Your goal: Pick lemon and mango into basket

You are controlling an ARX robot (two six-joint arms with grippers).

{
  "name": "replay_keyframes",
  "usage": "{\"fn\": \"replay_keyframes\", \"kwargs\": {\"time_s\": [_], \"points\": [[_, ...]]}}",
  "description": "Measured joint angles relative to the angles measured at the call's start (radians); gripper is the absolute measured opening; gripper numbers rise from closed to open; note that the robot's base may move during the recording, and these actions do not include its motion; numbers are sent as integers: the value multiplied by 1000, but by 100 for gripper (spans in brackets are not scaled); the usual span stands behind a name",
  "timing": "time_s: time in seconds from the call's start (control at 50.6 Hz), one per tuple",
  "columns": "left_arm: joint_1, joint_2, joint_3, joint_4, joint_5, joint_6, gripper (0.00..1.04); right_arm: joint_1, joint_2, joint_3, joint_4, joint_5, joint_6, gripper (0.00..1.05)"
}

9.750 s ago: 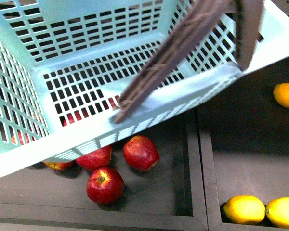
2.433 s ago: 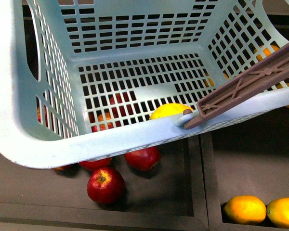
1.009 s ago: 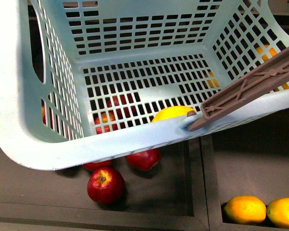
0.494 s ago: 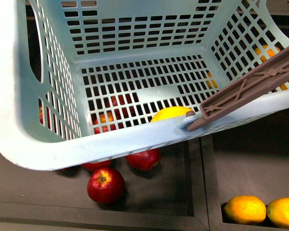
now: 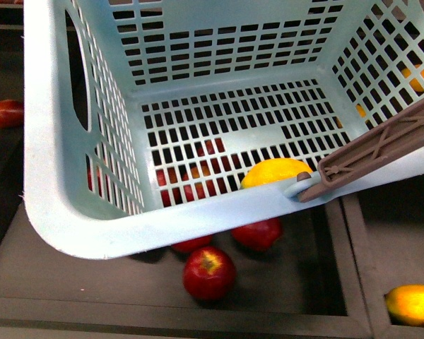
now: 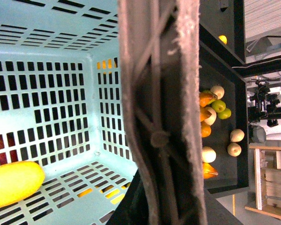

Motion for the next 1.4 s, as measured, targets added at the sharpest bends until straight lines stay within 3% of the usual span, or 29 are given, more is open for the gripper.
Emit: {"fn": "replay_keyframes", "kwargs": {"time_s": [1.404], "points": [[9,0,2,0,-12,5,5,3,-3,0,1,-1,0,96]]}}
